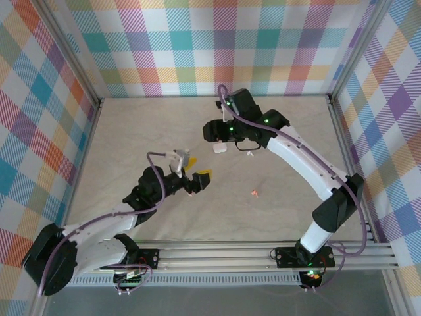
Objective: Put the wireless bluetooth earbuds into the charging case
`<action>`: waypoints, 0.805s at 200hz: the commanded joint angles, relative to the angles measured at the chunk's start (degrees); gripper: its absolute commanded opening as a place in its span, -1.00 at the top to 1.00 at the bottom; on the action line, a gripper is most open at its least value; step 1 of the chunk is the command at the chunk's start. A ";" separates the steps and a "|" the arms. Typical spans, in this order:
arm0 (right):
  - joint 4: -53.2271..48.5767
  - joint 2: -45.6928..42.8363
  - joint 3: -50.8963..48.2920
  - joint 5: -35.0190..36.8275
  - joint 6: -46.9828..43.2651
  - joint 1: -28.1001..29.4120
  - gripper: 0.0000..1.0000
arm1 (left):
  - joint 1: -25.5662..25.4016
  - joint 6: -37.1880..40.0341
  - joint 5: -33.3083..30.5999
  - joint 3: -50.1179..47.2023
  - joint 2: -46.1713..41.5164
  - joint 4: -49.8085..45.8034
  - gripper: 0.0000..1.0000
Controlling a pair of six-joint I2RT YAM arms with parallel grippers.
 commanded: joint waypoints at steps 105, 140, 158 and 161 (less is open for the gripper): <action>8.20 -5.63 -7.15 -4.49 7.77 0.14 0.18 | -0.99 -2.12 -1.16 13.63 11.41 11.11 -0.31; 8.74 -6.19 -7.92 -5.24 8.14 0.14 0.18 | -1.05 -2.50 -1.77 13.88 11.35 11.23 -0.02; 8.92 -6.32 -8.34 -5.70 8.28 0.14 0.18 | -0.99 -2.86 -2.32 13.79 11.16 11.15 0.09; 8.92 -6.36 -8.40 -5.77 8.32 0.07 0.18 | -1.03 -2.85 -2.46 13.79 11.01 11.21 0.09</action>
